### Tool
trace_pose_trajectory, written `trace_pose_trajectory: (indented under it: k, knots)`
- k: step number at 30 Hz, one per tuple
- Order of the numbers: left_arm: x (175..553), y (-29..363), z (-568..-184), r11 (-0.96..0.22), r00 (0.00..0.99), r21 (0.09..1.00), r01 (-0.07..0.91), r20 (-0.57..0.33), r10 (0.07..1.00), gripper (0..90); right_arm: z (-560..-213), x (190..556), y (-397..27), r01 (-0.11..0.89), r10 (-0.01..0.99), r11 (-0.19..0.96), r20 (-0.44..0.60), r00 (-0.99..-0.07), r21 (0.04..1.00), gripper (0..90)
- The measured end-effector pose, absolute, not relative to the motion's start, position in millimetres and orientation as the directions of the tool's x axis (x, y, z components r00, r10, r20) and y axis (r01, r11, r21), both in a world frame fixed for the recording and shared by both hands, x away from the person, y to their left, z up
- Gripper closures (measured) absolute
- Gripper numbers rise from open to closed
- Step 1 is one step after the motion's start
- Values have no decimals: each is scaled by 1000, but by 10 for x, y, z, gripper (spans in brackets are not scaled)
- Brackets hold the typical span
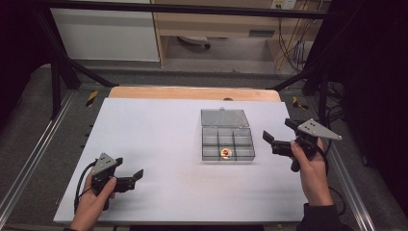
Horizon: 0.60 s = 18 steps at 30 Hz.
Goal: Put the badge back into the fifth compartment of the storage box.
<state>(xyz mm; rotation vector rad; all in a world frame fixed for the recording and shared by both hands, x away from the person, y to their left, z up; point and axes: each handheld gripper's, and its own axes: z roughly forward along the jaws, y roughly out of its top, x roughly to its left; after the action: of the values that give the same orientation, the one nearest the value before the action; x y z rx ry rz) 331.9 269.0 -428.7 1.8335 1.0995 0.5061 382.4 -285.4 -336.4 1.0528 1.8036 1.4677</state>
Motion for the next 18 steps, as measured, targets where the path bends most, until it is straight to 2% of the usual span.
trace_pose_trajectory:
  k: [18]
  knots:
    - [3311, 2706, -4274, -180, 519, 866, 466, -103, 849, 63, -3646, 3646, -3047, 226, 880, 82, 36, -473, 971, 30]
